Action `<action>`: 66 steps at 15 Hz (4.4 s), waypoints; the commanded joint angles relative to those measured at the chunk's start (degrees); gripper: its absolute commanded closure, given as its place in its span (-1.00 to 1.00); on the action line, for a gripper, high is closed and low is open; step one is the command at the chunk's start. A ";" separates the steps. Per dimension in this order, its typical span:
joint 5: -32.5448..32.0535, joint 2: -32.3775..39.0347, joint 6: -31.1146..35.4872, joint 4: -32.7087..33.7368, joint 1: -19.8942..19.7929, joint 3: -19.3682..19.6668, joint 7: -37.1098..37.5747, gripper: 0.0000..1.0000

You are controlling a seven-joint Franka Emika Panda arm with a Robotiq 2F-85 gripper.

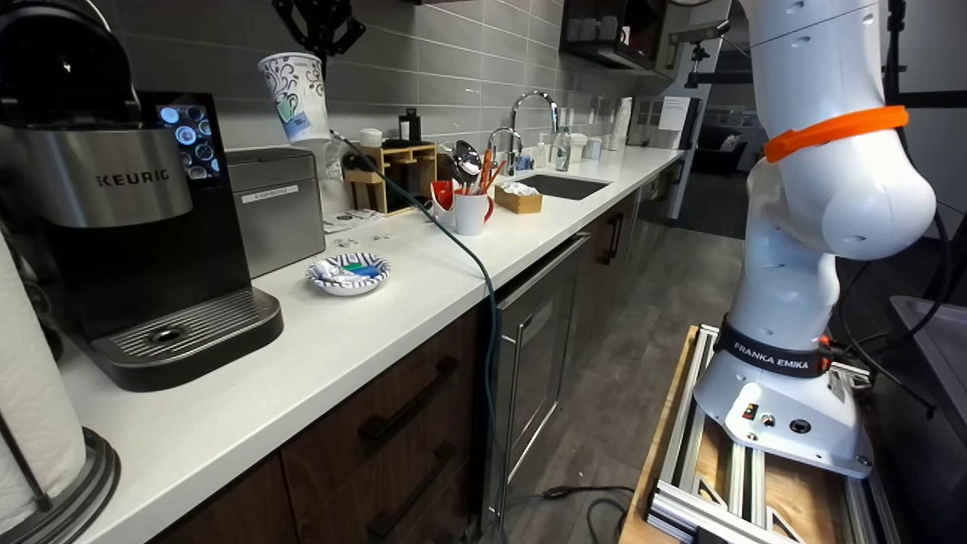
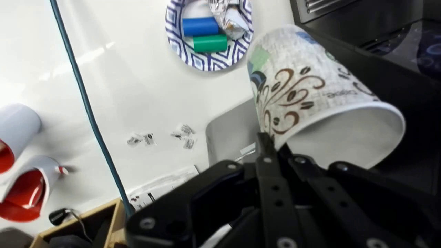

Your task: Remove the coffee cup from the top of the silver bin and place it on the counter then put one sachet from the bowl in the coffee cup.

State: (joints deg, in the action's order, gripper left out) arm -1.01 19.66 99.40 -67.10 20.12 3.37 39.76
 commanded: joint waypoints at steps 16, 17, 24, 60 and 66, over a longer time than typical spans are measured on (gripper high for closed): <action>-6.15 -10.52 9.81 -19.79 -5.47 -4.45 26.71 0.98; -7.88 -10.72 12.54 -21.51 -6.30 -4.04 28.76 0.98; -19.03 -11.93 19.38 -35.29 -11.02 -1.29 47.08 0.98; 3.06 -20.21 18.83 -43.68 -11.71 -10.03 23.75 -1.00; 5.32 -9.08 12.98 -37.30 -11.09 -11.66 10.34 -1.00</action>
State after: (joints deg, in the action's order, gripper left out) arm 2.94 4.41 118.09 -109.89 9.14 -8.44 56.19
